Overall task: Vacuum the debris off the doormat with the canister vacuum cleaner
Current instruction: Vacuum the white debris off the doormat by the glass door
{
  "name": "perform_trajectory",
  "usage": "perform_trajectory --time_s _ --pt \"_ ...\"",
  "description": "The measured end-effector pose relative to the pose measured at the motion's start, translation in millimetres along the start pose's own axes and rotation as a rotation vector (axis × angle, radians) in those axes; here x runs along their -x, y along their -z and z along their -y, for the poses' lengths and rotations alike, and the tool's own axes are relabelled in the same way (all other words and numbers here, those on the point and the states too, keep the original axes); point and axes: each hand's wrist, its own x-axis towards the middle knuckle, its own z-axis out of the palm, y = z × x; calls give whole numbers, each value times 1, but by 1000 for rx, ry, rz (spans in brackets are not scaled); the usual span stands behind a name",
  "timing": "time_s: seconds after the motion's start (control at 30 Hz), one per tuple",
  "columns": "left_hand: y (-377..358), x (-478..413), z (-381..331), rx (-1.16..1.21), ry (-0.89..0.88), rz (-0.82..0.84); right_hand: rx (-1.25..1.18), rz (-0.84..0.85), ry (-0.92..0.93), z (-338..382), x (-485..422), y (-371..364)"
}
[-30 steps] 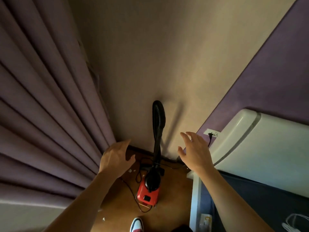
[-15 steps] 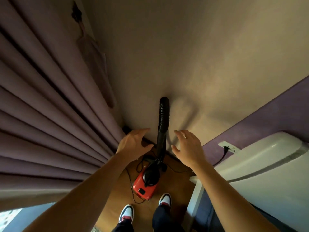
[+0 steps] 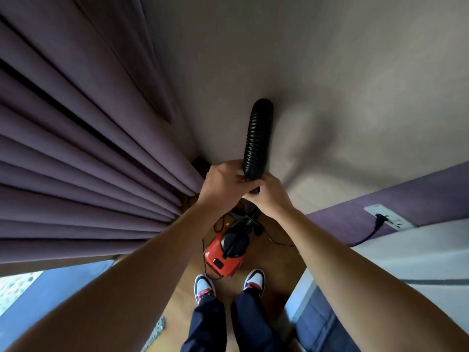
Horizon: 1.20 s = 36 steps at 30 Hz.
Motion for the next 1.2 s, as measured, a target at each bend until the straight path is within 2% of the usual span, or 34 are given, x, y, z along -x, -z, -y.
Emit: perform_trajectory --time_s 0.13,0.33,0.47,0.57,0.77,1.0,1.2 --pt "7 -7 4 112 55 46 -52 -19 -24 -1 -9 -6" --pt "14 -11 12 218 60 158 -62 -131 37 4 -8 -10" --pt "23 -16 18 276 42 209 -10 -201 54 10 -9 -14" --pt "29 -21 26 327 65 245 37 -186 72 13 -15 -17" --pt "25 -22 41 303 135 213 117 -150 63 13 -24 -26" --pt "35 -22 46 390 50 258 26 -277 25 17 -17 -36" --pt "51 -21 52 402 18 233 -16 -261 122 32 -26 -37"
